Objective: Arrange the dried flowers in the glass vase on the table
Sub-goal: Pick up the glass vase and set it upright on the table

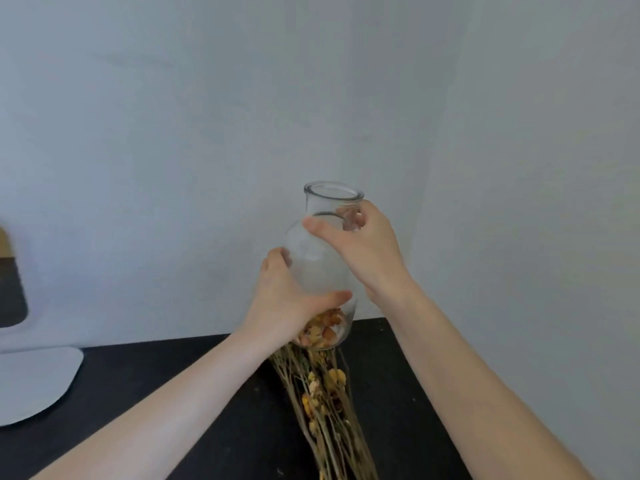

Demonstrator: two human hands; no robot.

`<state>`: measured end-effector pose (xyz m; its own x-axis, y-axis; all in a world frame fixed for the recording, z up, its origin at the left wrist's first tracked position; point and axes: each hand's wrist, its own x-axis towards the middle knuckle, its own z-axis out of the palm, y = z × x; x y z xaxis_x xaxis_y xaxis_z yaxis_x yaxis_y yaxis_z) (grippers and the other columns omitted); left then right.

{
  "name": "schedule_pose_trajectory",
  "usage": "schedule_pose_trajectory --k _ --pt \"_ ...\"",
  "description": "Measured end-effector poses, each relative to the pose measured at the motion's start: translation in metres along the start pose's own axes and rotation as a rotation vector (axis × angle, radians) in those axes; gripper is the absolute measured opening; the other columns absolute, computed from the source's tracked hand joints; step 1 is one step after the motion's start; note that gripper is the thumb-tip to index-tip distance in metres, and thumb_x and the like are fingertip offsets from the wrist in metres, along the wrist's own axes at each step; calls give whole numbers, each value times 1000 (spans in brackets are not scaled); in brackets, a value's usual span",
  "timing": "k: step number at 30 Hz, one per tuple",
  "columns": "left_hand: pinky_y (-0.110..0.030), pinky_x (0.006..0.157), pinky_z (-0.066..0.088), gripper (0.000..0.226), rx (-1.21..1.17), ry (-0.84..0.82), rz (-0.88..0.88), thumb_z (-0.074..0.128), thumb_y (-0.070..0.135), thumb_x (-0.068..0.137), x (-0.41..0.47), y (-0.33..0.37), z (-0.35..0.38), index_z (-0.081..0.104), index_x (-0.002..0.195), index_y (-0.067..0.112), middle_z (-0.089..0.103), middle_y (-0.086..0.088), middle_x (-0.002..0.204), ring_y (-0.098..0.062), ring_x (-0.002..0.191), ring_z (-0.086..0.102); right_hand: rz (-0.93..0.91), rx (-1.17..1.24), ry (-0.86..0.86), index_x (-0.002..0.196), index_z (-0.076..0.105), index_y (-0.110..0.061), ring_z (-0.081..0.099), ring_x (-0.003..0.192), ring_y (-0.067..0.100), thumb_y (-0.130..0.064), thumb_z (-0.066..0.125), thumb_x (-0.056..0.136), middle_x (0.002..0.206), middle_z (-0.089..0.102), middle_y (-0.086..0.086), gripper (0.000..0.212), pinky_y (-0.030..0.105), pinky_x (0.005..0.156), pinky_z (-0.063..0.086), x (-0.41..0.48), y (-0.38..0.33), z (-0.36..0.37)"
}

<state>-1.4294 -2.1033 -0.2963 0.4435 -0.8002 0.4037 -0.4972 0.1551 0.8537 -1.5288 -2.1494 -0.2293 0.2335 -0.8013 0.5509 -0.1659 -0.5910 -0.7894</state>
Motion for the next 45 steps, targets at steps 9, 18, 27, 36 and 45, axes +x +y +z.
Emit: schedule_pose_trajectory --k 9,18,27,36,45 --pt "-27 81 44 83 135 72 -180 83 52 48 -110 -48 -102 38 110 21 48 3 113 -13 106 49 -25 74 -309 107 49 -26 49 87 -9 -45 75 70 92 48 -26 49 2 65 38 -103 -22 83" --pt "-29 86 48 80 127 66 -220 84 45 48 -161 -76 -120 42 112 23 50 4 112 -12 106 51 6 8 -379 112 53 -18 54 101 8 -45 73 71 111 59 -4 54 15 77 44 -155 -18 103" --pt "-17 75 43 79 97 51 -184 83 49 45 -160 -97 -107 37 107 35 52 7 111 -10 104 53 37 -73 -366 114 52 -16 55 103 12 -46 73 69 111 58 -1 57 20 82 43 -160 -3 105" --pt "-22 82 48 90 117 27 -198 84 50 49 -150 -106 -106 40 123 22 51 4 118 -10 106 53 5 -90 -345 115 53 -16 55 102 10 -44 72 71 110 60 -1 55 17 83 44 -154 6 108" --pt "-27 95 48 90 36 34 -223 86 41 55 -156 -103 -104 38 129 24 49 5 127 -11 116 50 12 -79 -302 117 51 -20 52 104 7 -44 72 72 114 56 -3 55 7 76 35 -159 9 111"
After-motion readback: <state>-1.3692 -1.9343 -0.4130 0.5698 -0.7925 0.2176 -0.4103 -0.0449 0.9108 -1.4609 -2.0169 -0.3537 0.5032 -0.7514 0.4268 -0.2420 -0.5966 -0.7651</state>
